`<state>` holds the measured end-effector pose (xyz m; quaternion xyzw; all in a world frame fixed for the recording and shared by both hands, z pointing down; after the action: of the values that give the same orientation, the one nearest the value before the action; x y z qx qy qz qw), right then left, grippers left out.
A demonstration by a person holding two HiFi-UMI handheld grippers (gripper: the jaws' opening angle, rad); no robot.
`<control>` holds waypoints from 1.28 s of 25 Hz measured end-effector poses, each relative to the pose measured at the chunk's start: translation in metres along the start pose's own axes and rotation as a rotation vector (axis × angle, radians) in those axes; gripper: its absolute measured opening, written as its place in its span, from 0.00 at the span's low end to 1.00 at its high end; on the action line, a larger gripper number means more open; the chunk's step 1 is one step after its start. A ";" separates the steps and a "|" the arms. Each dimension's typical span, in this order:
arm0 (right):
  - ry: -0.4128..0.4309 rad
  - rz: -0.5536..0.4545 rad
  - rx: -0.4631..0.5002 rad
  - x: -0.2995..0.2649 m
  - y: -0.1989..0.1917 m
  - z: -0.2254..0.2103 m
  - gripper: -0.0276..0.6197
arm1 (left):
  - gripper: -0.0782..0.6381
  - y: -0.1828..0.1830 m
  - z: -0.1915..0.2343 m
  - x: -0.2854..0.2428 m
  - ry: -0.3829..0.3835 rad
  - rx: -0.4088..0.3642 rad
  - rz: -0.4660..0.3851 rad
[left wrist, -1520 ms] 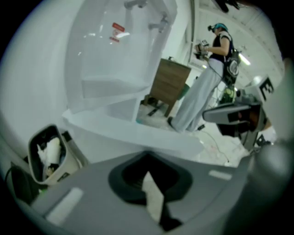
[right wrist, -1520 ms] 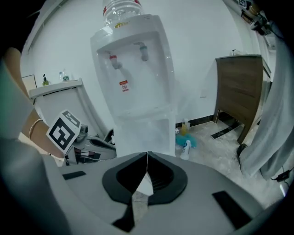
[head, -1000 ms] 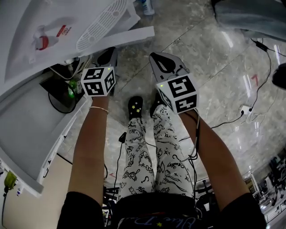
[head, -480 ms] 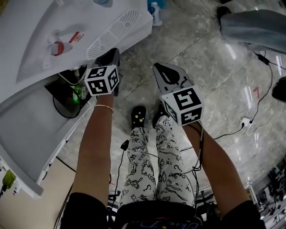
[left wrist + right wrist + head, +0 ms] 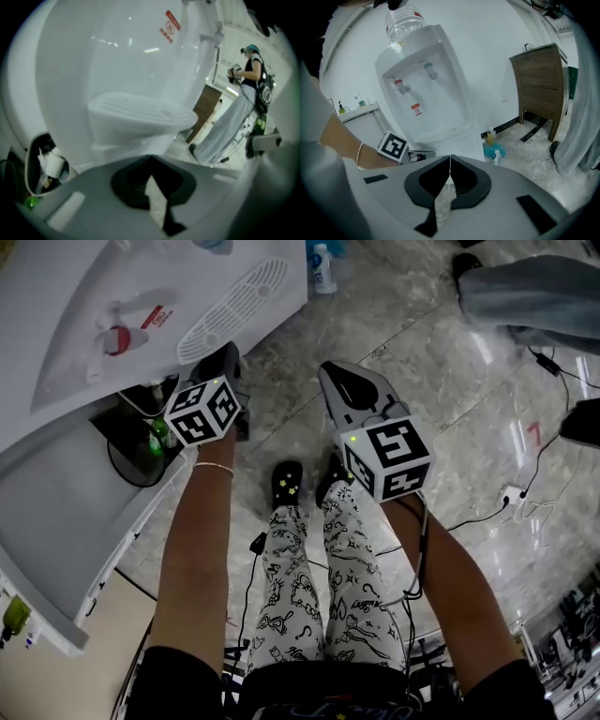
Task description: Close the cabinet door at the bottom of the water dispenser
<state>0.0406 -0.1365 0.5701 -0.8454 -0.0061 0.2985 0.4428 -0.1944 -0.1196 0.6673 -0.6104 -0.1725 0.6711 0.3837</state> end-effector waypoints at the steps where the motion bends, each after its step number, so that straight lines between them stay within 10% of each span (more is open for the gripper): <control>1: -0.001 0.000 0.000 0.001 0.001 0.001 0.07 | 0.10 0.000 0.000 0.004 -0.001 0.005 -0.003; 8: 0.005 -0.005 -0.043 0.012 0.004 0.012 0.07 | 0.10 0.012 -0.019 0.055 -0.080 0.103 -0.094; 18: 0.010 -0.129 -0.068 0.074 0.031 0.065 0.07 | 0.11 0.022 -0.067 0.177 -0.187 -0.012 -0.115; 29: 0.175 -0.293 0.082 0.187 0.139 0.199 0.07 | 0.10 0.120 -0.111 0.347 -0.367 -0.220 -0.236; 32: 0.175 -0.349 0.093 0.222 0.160 0.231 0.07 | 0.11 0.150 -0.114 0.386 -0.346 -0.174 -0.290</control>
<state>0.0643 0.0000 0.2398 -0.8329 -0.1000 0.1425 0.5253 -0.1161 0.0361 0.2746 -0.4859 -0.3787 0.6862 0.3868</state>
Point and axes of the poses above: the fingertips, and each gripper's own axes: x backward along the fingers, z to its left, y out of its top, the point moved 8 cm from there along x, backward along the fingers, and after that the axes turned 10 degrees about y, right-handed, at the moved point
